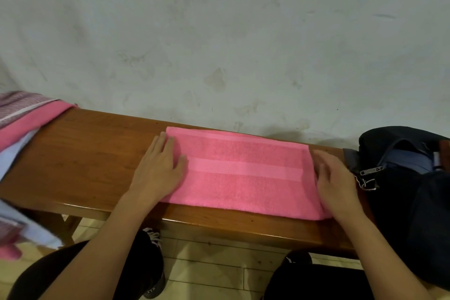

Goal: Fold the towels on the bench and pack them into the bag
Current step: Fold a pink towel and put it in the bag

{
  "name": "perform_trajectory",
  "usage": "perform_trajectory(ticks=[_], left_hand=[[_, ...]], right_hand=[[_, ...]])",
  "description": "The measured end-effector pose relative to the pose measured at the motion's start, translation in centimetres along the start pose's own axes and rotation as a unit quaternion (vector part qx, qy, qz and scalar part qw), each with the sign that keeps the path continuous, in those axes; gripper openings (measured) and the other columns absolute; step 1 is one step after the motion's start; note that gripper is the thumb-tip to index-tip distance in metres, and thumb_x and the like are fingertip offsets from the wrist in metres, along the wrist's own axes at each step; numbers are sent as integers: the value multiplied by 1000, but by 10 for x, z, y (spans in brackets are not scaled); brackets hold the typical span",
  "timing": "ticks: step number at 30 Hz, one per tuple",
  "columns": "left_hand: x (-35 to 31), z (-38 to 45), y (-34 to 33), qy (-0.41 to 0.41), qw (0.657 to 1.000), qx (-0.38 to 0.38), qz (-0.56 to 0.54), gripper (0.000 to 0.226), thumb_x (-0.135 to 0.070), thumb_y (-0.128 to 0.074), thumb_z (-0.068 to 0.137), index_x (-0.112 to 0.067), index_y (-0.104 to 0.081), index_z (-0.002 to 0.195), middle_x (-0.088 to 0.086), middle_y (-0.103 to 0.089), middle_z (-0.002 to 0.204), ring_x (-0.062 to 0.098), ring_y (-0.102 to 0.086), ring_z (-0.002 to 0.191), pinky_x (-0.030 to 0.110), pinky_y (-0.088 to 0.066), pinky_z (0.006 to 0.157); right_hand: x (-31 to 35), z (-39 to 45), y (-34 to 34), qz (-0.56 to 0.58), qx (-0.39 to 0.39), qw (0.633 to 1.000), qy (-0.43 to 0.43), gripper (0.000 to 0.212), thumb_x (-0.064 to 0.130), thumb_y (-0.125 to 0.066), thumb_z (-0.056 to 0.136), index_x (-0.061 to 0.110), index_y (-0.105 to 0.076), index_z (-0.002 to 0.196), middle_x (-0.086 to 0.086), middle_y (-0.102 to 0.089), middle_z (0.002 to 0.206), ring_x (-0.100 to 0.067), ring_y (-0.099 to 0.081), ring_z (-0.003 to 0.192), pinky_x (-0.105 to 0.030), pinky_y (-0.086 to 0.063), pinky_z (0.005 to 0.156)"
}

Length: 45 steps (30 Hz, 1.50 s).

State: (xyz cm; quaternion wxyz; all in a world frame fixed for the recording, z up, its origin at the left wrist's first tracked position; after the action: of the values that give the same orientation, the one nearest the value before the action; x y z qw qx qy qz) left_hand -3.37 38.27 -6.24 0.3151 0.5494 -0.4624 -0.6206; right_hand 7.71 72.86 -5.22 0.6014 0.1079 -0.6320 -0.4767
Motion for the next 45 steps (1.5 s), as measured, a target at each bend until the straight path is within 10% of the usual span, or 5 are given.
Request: perform_trajectory(ticks=[4,10,23,45], left_hand=[[15,-25,19,86,995,-35,-33,53,-38,-52,98,-10,-43,143,7,-40,148,23,-34,138,42,-36,110],[32,-41,34,151,980,-16,-125,32,-33,-65,92,-11,-62,115,-2,-59,97,9,-53,80,20,-41,63],[39,-71,39,181,936,-34,-299,21,-15,-74,86,-18,-66,105,-2,-68,103,17,-59,104,37,-47,86],[24,-78,42,130,925,82,-348,17,-26,-65,92,-11,-73,89,-6,-72,98,12,-66,90,16,-44,61]], right_hand=[[-11,-11,17,17,-34,995,-88,17,14,-52,101,16,-68,105,3,-68,90,-15,-65,87,-49,-55,92],[-12,-32,23,22,36,988,-150,20,28,-55,100,19,-71,90,2,-69,80,-16,-65,78,-43,-55,84],[-7,-65,29,59,111,982,-142,12,27,-79,81,19,-71,86,4,-66,93,-11,-58,89,-22,-37,64],[-3,-65,25,73,48,987,-133,12,28,-77,84,19,-69,84,8,-65,91,-3,-54,85,-23,-36,64]])
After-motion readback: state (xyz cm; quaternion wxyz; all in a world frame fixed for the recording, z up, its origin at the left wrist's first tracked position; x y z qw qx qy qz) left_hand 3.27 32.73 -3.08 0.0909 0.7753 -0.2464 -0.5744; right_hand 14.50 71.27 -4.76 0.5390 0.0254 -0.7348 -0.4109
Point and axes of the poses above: each hand's wrist, its own z-axis towards the middle knuckle, its own y-axis out of the back of the hand, x = y × z, the point moved 3 cm from there along z, towards the middle knuckle
